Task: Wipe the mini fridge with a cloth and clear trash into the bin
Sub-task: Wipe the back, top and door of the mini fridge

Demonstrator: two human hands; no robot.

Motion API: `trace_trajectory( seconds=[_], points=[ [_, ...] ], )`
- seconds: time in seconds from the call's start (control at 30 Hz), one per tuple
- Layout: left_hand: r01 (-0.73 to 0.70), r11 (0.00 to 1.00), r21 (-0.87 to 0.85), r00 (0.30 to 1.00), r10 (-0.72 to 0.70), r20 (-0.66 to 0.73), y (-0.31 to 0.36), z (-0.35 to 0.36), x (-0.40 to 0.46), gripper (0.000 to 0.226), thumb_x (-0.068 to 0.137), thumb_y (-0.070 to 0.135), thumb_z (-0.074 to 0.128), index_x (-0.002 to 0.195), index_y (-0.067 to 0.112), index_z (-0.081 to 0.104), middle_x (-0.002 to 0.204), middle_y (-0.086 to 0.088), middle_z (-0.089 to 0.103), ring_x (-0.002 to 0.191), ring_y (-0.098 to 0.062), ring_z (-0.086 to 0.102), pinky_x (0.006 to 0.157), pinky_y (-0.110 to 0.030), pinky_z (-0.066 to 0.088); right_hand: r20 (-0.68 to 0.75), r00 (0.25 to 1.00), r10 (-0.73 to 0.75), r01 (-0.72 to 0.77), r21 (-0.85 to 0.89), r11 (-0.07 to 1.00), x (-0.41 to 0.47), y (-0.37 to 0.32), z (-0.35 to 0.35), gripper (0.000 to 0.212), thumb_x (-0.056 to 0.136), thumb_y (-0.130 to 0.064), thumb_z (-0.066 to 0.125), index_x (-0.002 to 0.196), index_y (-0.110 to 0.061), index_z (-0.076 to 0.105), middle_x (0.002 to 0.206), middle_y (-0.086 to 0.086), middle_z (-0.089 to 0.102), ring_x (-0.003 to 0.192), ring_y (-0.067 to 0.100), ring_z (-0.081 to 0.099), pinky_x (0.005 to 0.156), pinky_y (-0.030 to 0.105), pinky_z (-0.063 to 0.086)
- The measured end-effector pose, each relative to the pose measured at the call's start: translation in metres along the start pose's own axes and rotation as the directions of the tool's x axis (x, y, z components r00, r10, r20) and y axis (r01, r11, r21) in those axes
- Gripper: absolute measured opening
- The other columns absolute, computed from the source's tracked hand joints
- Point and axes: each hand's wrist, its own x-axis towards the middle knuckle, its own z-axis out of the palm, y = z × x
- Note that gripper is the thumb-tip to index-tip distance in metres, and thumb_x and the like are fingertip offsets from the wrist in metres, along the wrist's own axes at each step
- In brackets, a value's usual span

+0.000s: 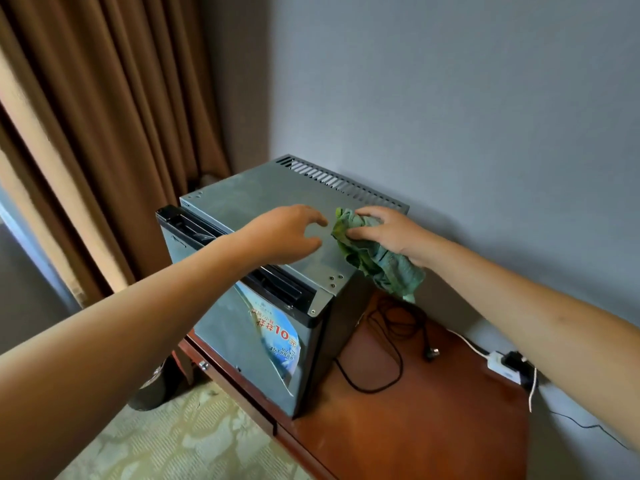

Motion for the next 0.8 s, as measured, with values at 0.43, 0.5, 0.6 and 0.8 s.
trace_trajectory(
  seconds=[0.43,0.5,0.6,0.8],
  points=[
    [-0.136,0.985,0.103,0.99,0.132,0.043,0.012,0.021,0.049,0.059,0.093,0.048,0.067,0.145,0.024,0.053,0.14,0.0,0.056,0.128,-0.024,0.052,0.107,-0.043,0.044,0.03,0.969,-0.244,0.2,-0.676,0.709,-0.005,0.01,0.014,0.046,0.091,-0.052,0.06,0.135,-0.042,0.053,0.099,-0.007,0.056,0.095,0.02,0.059,0.069,0.033,0.043],
    [-0.143,0.976,0.163,0.988,0.13,0.087,0.015,0.029,0.057,0.051,0.092,0.046,0.068,0.135,0.021,0.059,0.126,0.0,0.062,0.117,-0.024,0.057,0.098,-0.042,0.048,-0.006,0.969,-0.247,0.172,-0.702,0.691,-0.004,0.016,0.02,0.045,0.091,-0.056,0.057,0.133,-0.043,0.054,0.094,-0.004,0.049,0.089,0.024,0.057,0.067,0.035,0.044],
    [-0.129,0.97,0.205,0.986,0.104,0.126,0.015,0.035,0.071,0.043,0.09,0.039,0.071,0.128,0.021,0.063,0.117,-0.002,0.066,0.108,-0.026,0.062,0.092,-0.044,0.052,-0.051,0.968,-0.248,0.133,-0.731,0.669,0.002,0.024,0.026,0.048,0.091,-0.058,0.055,0.135,-0.039,0.054,0.093,-0.001,0.045,0.082,0.023,0.05,0.065,0.034,0.04],
    [-0.076,0.987,0.143,0.992,0.06,0.113,0.006,0.036,0.119,0.042,0.089,0.034,0.074,0.128,0.023,0.066,0.12,-0.001,0.07,0.107,-0.026,0.063,0.091,-0.041,0.053,-0.097,0.956,-0.276,0.126,-0.716,0.687,0.043,0.04,0.014,0.041,0.093,-0.054,0.054,0.127,-0.032,0.057,0.095,0.0,0.048,0.08,0.022,0.052,0.063,0.032,0.039]
  ],
)
